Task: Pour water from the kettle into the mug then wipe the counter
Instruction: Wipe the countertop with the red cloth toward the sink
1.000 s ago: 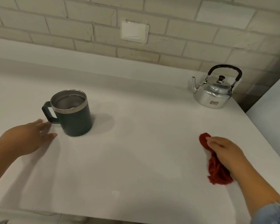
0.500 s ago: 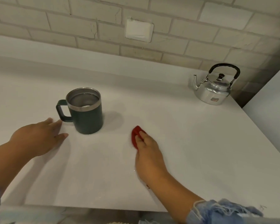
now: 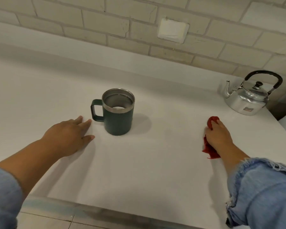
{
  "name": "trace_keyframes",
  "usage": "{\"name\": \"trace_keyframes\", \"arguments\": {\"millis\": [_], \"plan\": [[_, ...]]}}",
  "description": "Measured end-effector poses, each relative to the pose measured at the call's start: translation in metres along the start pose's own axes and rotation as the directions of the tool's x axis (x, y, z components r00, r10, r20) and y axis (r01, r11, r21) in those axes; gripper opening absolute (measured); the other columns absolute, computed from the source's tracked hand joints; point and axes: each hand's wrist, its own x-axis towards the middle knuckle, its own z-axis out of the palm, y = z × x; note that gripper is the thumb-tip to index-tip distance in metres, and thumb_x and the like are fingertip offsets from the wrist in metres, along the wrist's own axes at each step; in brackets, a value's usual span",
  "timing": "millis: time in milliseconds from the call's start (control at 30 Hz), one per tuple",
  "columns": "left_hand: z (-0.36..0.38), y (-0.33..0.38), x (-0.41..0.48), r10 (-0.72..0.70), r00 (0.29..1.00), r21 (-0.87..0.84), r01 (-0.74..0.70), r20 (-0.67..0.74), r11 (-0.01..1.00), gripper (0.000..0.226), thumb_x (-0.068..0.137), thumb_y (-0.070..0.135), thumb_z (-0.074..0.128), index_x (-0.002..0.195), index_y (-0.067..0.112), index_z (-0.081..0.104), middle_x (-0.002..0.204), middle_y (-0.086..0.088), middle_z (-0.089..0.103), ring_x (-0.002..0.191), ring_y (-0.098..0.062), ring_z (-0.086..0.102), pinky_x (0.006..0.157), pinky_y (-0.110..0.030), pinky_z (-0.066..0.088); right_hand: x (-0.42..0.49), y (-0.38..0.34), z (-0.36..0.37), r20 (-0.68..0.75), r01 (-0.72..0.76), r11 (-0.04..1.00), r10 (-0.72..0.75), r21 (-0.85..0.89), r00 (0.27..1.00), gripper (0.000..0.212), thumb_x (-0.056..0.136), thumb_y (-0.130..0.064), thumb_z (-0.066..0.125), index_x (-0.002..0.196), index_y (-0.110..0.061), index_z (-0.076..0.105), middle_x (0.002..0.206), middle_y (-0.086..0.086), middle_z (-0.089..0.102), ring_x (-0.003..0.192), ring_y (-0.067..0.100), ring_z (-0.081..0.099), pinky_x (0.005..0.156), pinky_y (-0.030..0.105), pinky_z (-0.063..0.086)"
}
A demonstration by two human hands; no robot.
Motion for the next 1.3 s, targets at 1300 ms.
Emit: {"name": "trace_keyframes", "arguments": {"millis": [1300], "plan": [[0.003,-0.031,-0.015,0.018,0.987,-0.445,-0.089,-0.161,0.891,0.041,0.095,0.030,0.047,0.135,0.024,0.050,0.143,0.006,0.045,0.127,-0.021,0.046,0.092,-0.031,0.038,-0.209,-0.131,0.092,0.135,0.422,0.906,-0.420,0.011,0.898,0.064,0.094,-0.015,0.049,0.150,-0.027,0.019,0.147,-0.007,0.022,0.130,0.018,0.028,0.112,0.027,0.022]]}}
